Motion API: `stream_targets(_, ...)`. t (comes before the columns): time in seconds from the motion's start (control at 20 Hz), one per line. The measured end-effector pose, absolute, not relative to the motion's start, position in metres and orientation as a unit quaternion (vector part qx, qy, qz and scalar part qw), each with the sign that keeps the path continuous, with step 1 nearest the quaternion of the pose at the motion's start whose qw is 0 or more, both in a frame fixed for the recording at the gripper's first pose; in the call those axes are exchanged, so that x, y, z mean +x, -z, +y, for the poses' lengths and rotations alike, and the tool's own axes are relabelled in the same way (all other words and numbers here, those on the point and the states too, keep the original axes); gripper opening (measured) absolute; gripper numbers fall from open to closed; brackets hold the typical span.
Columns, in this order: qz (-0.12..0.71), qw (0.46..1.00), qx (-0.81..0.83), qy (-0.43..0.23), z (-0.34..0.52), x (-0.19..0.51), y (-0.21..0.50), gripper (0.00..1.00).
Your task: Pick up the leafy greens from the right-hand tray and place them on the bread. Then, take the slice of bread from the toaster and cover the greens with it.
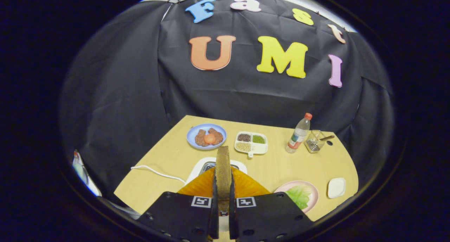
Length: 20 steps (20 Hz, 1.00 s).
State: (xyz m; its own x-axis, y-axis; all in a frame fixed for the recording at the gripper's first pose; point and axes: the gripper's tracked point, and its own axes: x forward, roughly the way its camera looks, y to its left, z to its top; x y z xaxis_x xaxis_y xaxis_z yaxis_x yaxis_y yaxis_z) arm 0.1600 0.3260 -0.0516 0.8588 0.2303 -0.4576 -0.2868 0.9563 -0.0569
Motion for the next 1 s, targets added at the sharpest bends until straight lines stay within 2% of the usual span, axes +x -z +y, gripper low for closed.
stream_targets(0.2, 0.198, 0.97, -0.054, -0.132, 0.304, 0.151, 0.015, 0.11)
stream_targets(0.4, 0.189, 0.974, -0.046, -0.113, 0.267, 0.157, 0.016, 0.11)
stream_targets(1.0, 0.247, 0.967, -0.001, -0.055, 0.147, 0.19, 0.135, 0.11)
